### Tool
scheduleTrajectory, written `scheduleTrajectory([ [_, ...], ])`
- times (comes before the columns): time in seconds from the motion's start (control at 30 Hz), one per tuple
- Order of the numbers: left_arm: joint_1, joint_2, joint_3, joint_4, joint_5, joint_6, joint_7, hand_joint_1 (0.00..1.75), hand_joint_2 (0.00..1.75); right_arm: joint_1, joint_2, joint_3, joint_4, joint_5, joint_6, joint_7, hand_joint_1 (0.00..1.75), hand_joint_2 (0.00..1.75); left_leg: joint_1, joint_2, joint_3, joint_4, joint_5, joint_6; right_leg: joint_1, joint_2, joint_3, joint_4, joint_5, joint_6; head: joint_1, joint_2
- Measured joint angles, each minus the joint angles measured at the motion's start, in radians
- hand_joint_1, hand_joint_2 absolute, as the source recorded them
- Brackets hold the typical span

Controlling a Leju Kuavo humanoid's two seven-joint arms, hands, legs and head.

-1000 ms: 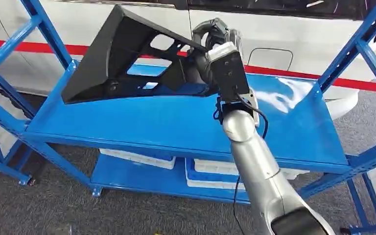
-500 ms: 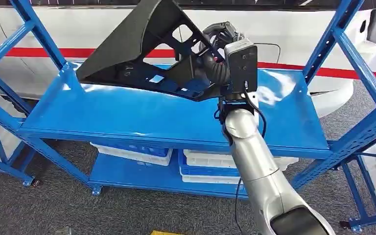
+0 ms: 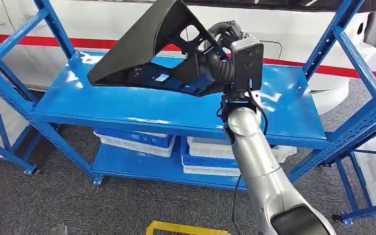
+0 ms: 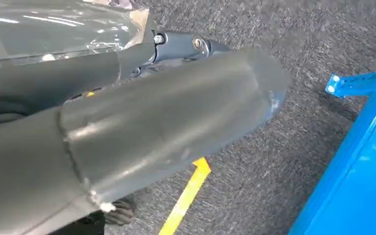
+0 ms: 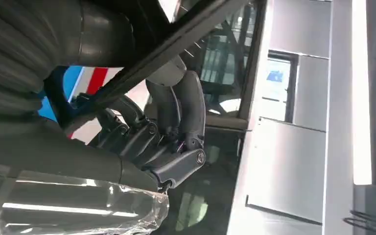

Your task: Take the parts from the cabinet and place them on the table.

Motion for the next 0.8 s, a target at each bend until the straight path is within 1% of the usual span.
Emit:
scheduleTrajectory([
  [0.03, 0.0, 0.0, 0.0, 0.0, 0.0, 0.0, 0.0, 0.0, 0.0, 0.0, -0.001, -0.002, 0.002, 0.0, 0.0, 0.0, 1.75, 1.75, 0.0, 0.001, -0.012, 0.001, 0.01, 0.0, -0.002, 0.0, -0.023, 0.077, -0.042, 0.0, 0.0, 0.0],
  [0.07, 0.0, 0.0, 0.0, 0.0, 0.0, 0.0, 0.0, 0.0, 0.0, 0.003, -0.003, -0.003, 0.004, 0.0, 0.0, 0.0, 1.75, 1.75, -0.001, 0.002, -0.026, 0.002, 0.019, -0.001, -0.005, 0.0, -0.041, 0.152, -0.073, 0.004, 0.0, 0.0],
  [0.1, 0.0, 0.0, 0.0, 0.0, 0.0, 0.0, 0.0, 0.0, 0.0, 0.005, -0.005, -0.005, 0.006, 0.0, 0.0, 0.0, 1.75, 1.75, -0.001, 0.003, -0.038, 0.002, 0.029, -0.002, -0.007, 0.0, -0.043, 0.19, -0.079, 0.013, 0.001, 0.0],
  [0.13, 0.0, 0.0, 0.0, 0.0, 0.0, 0.0, 0.0, 0.0, 0.0, 0.006, -0.007, -0.005, 0.008, 0.0, 0.0, 0.0, 1.75, 1.75, -0.001, 0.003, -0.051, 0.003, 0.038, -0.004, -0.01, 0.0, -0.024, 0.181, -0.064, 0.025, 0.001, 0.0],
  [0.17, 0.0, -0.002, 0.0, 0.0, 0.0, 0.0, 0.0, 0.0, 0.0, 0.005, -0.008, -0.005, 0.01, 0.0, 0.0, 0.0, 1.75, 1.75, 0.0, 0.003, -0.062, 0.004, 0.046, -0.008, -0.014, 0.0, 0.016, 0.133, -0.037, 0.037, 0.001, 0.0],
  [0.2, 0.0, -0.003, 0.0, 0.0, 0.0, 0.0, 0.0, 0.0, 0.0, 0.005, -0.008, -0.005, 0.01, 0.0, 0.0, 0.0, 1.75, 1.75, 0.001, 0.003, -0.074, 0.008, 0.054, -0.012, -0.017, -0.001, 0.075, 0.047, -0.007, 0.046, 0.001, 0.0],
  [0.23, 0.0, -0.003, 0.0, 0.0, 0.0, 0.0, 0.0, 0.0, 0.0, 0.003, -0.008, -0.005, 0.01, 0.0, 0.0, 0.0, 1.75, 1.75, 0.002, 0.003, -0.083, 0.013, 0.06, -0.017, -0.02, -0.002, 0.142, -0.053, 0.007, 0.048, 0.001, 0.0],
  [0.27, 0.0, -0.003, 0.0, 0.0, 0.0, 0.0, 0.0, 0.0, 0.0, 0.001, -0.007, -0.005, 0.01, 0.0, 0.0, 0.0, 1.75, 1.75, -0.003, 0.002, -0.094, 0.018, 0.066, -0.025, -0.018, -0.001, 0.19, -0.13, -0.027, 0.037, 0.001, 0.0],
  [0.3, -0.001, -0.003, 0.0, 0.0, 0.0, 0.0, 0.0, 0.0, 0.0, 0.002, -0.006, -0.005, 0.009, 0.0, 0.0, -0.002, 1.75, 1.75, -0.002, 0.004, -0.095, 0.014, 0.076, -0.033, -0.005, 0.001, 0.186, -0.127, -0.017, 0.026, -0.005, 0.0],
  [0.33, -0.001, -0.003, 0.0, 0.0, 0.0, 0.0, 0.0, 0.0, 0.0, 0.001, -0.008, -0.006, 0.01, 0.0, 0.0, -0.002, 1.75, 1.75, -0.002, 0.003, -0.096, 0.017, 0.083, -0.038, -0.007, 0.001, 0.176, -0.133, -0.014, 0.025, 0.0, 0.0],
  [0.37, 0.0, -0.003, 0.0, 0.0, 0.0, 0.0, 0.0, 0.0, 0.0, 0.001, -0.008, -0.006, 0.01, 0.0, 0.0, -0.002, 1.75, 1.75, 0.0, 0.002, -0.098, 0.012, 0.093, -0.044, -0.003, 0.002, 0.171, -0.126, -0.009, 0.017, -0.002, 0.0],
  [0.4, 0.001, -0.003, 0.0, 0.0, 0.0, 0.0, -0.001, 0.0, 0.0, 0.001, -0.008, -0.006, 0.01, 0.0, 0.0, -0.002, 1.75, 1.75, 0.0, 0.001, -0.1, 0.007, 0.101, -0.052, -0.003, 0.001, 0.167, -0.128, -0.001, 0.005, 0.0, 0.0],
  [0.43, 0.002, -0.003, 0.0, 0.0, 0.0, 0.0, -0.001, 0.0, 0.0, 0.0, -0.007, -0.006, 0.011, 0.0, 0.0, -0.003, 1.75, 1.75, 0.007, 0.0, -0.109, 0.013, 0.089, -0.058, -0.022, -0.001, 0.161, -0.132, 0.013, -0.009, -0.001, 0.0],
  [0.47, 0.003, -0.003, 0.0, 0.0, 0.0, 0.0, -0.002, 0.0, 0.0, -0.001, -0.005, -0.006, 0.011, -0.001, 0.0, -0.003, 1.75, 1.75, 0.008, -0.002, -0.124, 0.043, 0.036, -0.061, -0.019, -0.001, 0.149, -0.132, 0.023, -0.019, -0.003, 0.0],
  [0.5, 0.002, -0.004, 0.0, 0.0, 0.0, 0.0, -0.003, 0.0, 0.0, 0.0, -0.004, -0.006, 0.011, -0.002, -0.001, -0.004, 1.75, 1.75, 0.009, -0.003, -0.144, 0.106, -0.029, -0.065, -0.017, -0.003, 0.139, -0.131, 0.034, -0.029, -0.003, 0.0],
  [0.53, 0.002, -0.004, 0.0, 0.0, 0.001, 0.0, -0.005, 0.0, 0.0, 0.0, -0.004, -0.007, 0.012, -0.003, -0.001, -0.005, 1.75, 1.75, 0.009, -0.005, -0.17, 0.194, -0.084, -0.07, -0.015, -0.003, 0.127, -0.131, 0.044, -0.031, -0.003, 0.0],
  [0.57, 0.002, -0.004, 0.0, 0.0, 0.001, 0.0, -0.006, 0.0, 0.0, 0.001, -0.004, -0.007, 0.014, -0.004, -0.002, -0.007, 1.75, 1.75, 0.009, -0.005, -0.192, 0.275, -0.119, -0.074, -0.012, -0.003, 0.113, -0.131, 0.054, -0.032, -0.004, 0.0],
  [0.6, 0.002, -0.004, 0.0, 0.0, 0.001, 0.0, -0.006, 0.0, 0.0, 0.004, -0.005, -0.007, 0.016, -0.006, -0.002, -0.011, 1.75, 1.75, 0.009, -0.005, -0.199, 0.33, -0.13, -0.076, -0.011, -0.003, 0.1, -0.13, 0.065, -0.031, -0.003, 0.0],
  [0.63, 0.002, -0.005, 0.0, 0.0, 0.001, 0.0, -0.006, 0.0, 0.0, 0.008, -0.005, -0.007, 0.018, -0.006, -0.003, -0.014, 1.75, 1.75, 0.01, -0.005, -0.185, 0.337, -0.116, -0.075, -0.01, -0.002, 0.088, -0.129, 0.074, -0.029, -0.004, 0.0],
  [0.67, 0.0, -0.006, 0.0, 0.0, 0.001, 0.0, -0.006, 0.0, 0.0, 0.013, -0.006, -0.007, 0.018, -0.006, -0.004, -0.018, 1.75, 1.75, 0.01, -0.004, -0.149, 0.301, -0.083, -0.074, -0.01, -0.002, 0.075, -0.128, 0.083, -0.026, -0.004, 0.0],
  [0.7, -0.002, -0.006, 0.0, 0.0, 0.001, 0.0, -0.006, 0.0, 0.0, 0.015, -0.006, -0.007, 0.018, -0.006, -0.005, -0.022, 1.75, 1.75, 0.01, -0.004, -0.088, 0.225, -0.049, -0.071, -0.01, -0.001, 0.064, -0.126, 0.091, -0.022, -0.004, 0.0],
  [0.73, -0.005, -0.006, 0.0, 0.0, 0.001, 0.0, -0.006, 0.0, 0.0, 0.014, -0.006, -0.007, 0.018, -0.003, -0.006, -0.026, 1.75, 1.75, 0.01, -0.005, -0.016, 0.129, -0.034, -0.066, -0.01, -0.001, 0.056, -0.125, 0.098, -0.017, -0.005, 0.0],
  [0.77, -0.011, -0.005, 0.0, 0.0, 0.001, 0.0, -0.006, 0.0, 0.0, 0.014, -0.006, -0.007, 0.017, -0.003, -0.006, -0.027, 1.75, 1.75, 0.009, -0.008, 0.034, 0.046, -0.068, -0.06, -0.009, -0.001, 0.05, -0.125, 0.105, -0.013, -0.004, 0.0],
  [0.8, -0.013, -0.005, 0.0, 0.0, 0.001, -0.003, -0.006, 0.0, 0.0, 0.013, -0.007, -0.007, 0.016, -0.003, -0.008, -0.029, 1.75, 1.75, 0.002, -0.011, 0.053, 0.014, -0.07, -0.055, -0.006, -0.003, 0.047, -0.125, 0.113, -0.004, -0.002, 0.0],
])
